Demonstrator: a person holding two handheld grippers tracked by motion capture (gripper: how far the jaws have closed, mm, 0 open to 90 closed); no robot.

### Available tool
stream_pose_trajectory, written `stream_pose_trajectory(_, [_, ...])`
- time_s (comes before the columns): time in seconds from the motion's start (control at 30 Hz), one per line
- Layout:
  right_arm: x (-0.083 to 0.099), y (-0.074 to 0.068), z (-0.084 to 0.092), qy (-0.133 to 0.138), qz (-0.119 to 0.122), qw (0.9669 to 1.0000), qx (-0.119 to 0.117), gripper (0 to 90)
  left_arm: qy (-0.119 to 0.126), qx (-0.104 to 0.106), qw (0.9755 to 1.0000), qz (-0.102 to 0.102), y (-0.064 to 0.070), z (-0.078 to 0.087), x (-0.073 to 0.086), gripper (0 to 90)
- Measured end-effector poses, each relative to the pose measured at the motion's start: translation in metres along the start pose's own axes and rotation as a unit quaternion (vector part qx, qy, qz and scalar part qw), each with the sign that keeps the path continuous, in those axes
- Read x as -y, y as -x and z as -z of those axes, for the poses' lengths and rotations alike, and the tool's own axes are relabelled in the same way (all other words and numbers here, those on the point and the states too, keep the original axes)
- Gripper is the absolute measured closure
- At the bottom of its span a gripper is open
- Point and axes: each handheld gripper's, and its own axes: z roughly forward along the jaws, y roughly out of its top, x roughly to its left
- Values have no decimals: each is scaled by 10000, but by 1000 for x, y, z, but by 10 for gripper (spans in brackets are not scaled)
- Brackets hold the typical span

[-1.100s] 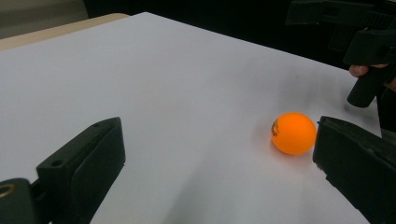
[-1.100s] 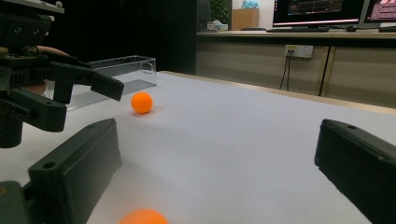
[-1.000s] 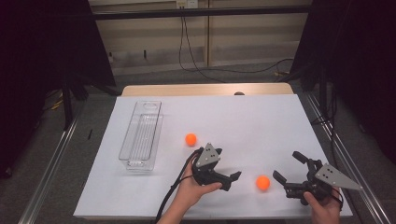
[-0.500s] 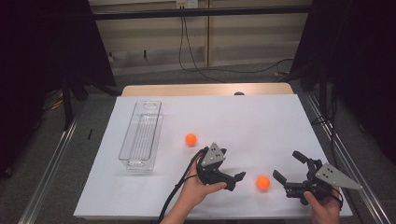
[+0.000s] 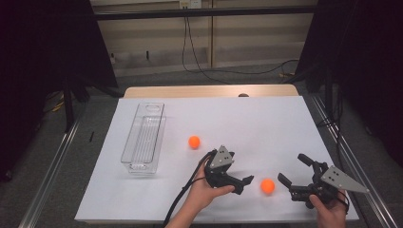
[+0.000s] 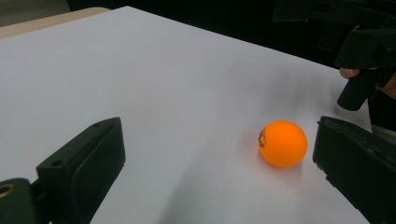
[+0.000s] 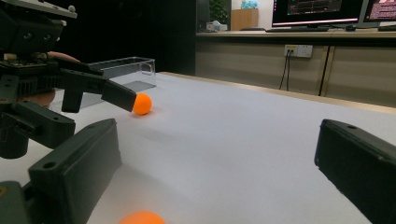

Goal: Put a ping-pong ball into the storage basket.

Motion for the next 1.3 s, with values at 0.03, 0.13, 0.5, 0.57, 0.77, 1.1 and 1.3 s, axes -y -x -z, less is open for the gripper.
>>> stream_pose_trajectory(0.03, [0, 0, 0, 2, 1, 10000, -4, 0, 7, -1, 10000, 4, 0, 0, 0, 24])
stream_pose_trajectory(0.13, [0, 0, 0, 0, 0, 10000, 1, 0, -17, 6, 10000, 0, -1, -1, 0, 24])
stream_pose_trajectory(0.5, [0, 0, 0, 3, 2, 10000, 8, 0, -73, 44, 10000, -15, 1, -7, -1, 25])
stream_pose_trajectory(0.57, [0, 0, 0, 3, 5, 10000, 5, 0, -82, 44, 10000, -18, 1, -8, -1, 25])
stream_pose_trajectory(0.77, [0, 0, 0, 4, 7, 10000, 2, 0, -120, 72, 9999, -17, 2, -11, -1, 26])
stream_pose_trajectory(1.1, [0, 0, 0, 0, 9, 10000, 0, 0, -165, 128, 9998, -63, 4, -15, -3, 26])
stream_pose_trajectory(1.3, [0, 0, 0, 7, 5, 10000, 0, 0, -197, 162, 9997, -51, 5, -19, -4, 26])
